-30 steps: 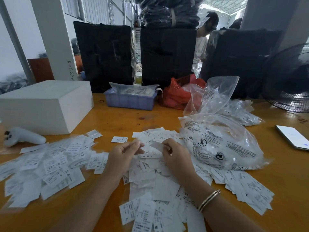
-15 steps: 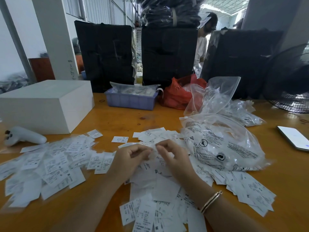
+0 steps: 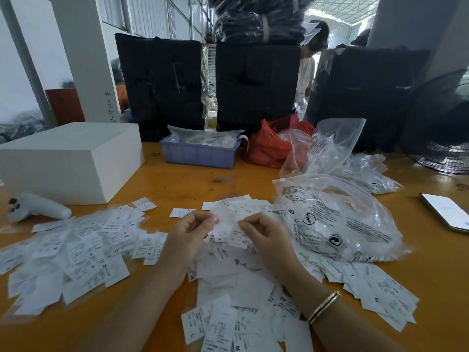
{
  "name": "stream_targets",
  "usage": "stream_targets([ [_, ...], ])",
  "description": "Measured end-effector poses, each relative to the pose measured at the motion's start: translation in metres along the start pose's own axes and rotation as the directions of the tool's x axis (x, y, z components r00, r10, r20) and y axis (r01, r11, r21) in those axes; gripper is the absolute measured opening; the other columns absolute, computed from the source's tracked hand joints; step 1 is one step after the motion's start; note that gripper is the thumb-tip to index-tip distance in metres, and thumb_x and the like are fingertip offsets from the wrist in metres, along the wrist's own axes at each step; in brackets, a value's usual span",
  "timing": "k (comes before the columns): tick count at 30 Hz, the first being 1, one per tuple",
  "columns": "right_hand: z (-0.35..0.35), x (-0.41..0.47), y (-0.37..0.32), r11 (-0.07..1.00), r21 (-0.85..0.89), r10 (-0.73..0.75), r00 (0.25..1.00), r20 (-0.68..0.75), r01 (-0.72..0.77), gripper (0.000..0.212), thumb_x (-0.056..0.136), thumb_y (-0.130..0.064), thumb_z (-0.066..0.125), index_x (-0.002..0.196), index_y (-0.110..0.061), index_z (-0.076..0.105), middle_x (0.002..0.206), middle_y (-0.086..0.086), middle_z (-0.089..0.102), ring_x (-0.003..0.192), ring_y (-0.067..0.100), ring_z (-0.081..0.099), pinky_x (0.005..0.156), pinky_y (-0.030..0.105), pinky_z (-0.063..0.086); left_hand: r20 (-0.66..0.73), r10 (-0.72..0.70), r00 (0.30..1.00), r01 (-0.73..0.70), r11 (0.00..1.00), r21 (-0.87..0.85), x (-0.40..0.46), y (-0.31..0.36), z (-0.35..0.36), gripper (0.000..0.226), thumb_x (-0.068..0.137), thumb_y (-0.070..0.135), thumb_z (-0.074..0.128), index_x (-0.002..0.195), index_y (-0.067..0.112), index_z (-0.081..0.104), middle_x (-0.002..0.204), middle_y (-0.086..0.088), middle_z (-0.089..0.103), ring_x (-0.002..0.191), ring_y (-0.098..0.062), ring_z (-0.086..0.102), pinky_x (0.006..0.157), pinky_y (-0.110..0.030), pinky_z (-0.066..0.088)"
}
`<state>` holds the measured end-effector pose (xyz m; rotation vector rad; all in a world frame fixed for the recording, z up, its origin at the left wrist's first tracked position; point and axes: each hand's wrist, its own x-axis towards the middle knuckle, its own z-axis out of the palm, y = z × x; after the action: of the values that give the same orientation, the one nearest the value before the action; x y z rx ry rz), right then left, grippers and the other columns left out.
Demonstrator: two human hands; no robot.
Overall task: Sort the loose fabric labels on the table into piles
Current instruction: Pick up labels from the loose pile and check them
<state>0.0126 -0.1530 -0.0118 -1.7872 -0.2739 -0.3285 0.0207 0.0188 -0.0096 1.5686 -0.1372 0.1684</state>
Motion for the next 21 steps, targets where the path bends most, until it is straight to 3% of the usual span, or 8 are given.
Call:
stream_targets([
  [2,0.003,0.000,0.001,0.999,-0.036,0.024,0.999,0.039,-0.023,0.012,0.087,-0.017,0.066,0.080,-0.028,0.067,0.079,-0.012,0.071,0.075,-0.002,0.065,0.069,0.014,0.050,-0.004,-0.047,0.999,0.046,0.991,-0.129,0.000,0.001,0.000,0.019,0.086,0.023,0.062,0.099,0.010,0.067,0.094,0.007,0.073,0.086,-0.002,0.066,0.078,-0.021,0.047],
  [5,0.001,0.001,0.002,0.999,0.027,0.031,0.999,0.004,-0.032,0.013,0.089,-0.016,0.064,0.084,-0.028,0.067,0.079,-0.006,0.071,0.075,0.004,0.064,0.069,0.018,0.051,-0.007,-0.065,0.998,0.062,0.978,-0.197,0.001,0.002,-0.002,0.021,0.086,0.020,0.062,0.100,0.003,0.064,0.092,0.001,0.074,0.084,-0.007,0.068,0.078,-0.023,0.047],
  [8,-0.005,0.003,0.006,0.996,0.080,0.048,0.994,-0.101,-0.040,0.020,0.090,-0.010,0.060,0.093,-0.029,0.064,0.065,0.007,0.056,0.060,0.011,0.049,0.061,0.026,0.043,-0.002,-0.001,1.000,0.001,0.999,-0.034,0.000,0.003,-0.003,0.011,0.086,0.018,0.066,0.092,0.008,0.065,0.080,0.001,0.074,0.072,-0.006,0.068,0.065,-0.014,0.050],
  [10,-0.006,0.004,0.007,0.992,0.126,0.050,0.982,-0.181,-0.028,0.027,0.089,-0.006,0.061,0.098,-0.031,0.063,0.060,0.003,0.048,0.058,0.007,0.045,0.059,0.022,0.043,0.039,0.040,0.998,-0.044,0.994,0.101,-0.001,0.002,-0.001,0.007,0.083,0.017,0.069,0.087,0.013,0.064,0.076,0.005,0.073,0.068,-0.003,0.067,0.060,-0.009,0.048],
  [13,-0.004,0.004,0.006,0.948,0.317,0.103,0.964,-0.246,-0.021,0.038,0.085,-0.007,0.066,0.107,-0.038,0.059,0.078,0.012,0.048,0.072,0.014,0.054,0.069,0.022,0.050,0.101,0.097,0.990,-0.124,0.943,0.308,-0.004,-0.001,0.003,0.011,0.078,0.021,0.074,0.082,0.022,0.065,0.075,0.014,0.071,0.071,-0.001,0.066,0.061,-0.008,0.048],
  [16,0.002,0.002,0.003,0.911,0.413,0.122,0.960,-0.252,-0.007,0.042,0.083,-0.008,0.069,0.110,-0.039,0.058,0.084,0.007,0.051,0.076,0.013,0.058,0.070,0.017,0.051,0.119,0.123,0.985,-0.161,0.903,0.399,-0.005,-0.001,0.005,0.014,0.075,0.025,0.077,0.078,0.028,0.064,0.070,0.013,0.068,0.070,-0.001,0.064,0.060,-0.008,0.045],
  [21,0.009,0.001,-0.005,0.881,0.471,0.061,0.979,-0.193,0.038,0.026,0.084,0.001,0.064,0.100,-0.020,0.064,0.079,-0.005,0.068,0.074,0.007,0.065,0.066,0.017,0.051,0.138,0.149,0.979,-0.195,0.878,0.436,-0.006,0.001,0.007,0.019,0.073,0.024,0.079,0.075,0.031,0.062,0.073,0.013,0.066,0.072,-0.003,0.063,0.065,-0.011,0.046],
])
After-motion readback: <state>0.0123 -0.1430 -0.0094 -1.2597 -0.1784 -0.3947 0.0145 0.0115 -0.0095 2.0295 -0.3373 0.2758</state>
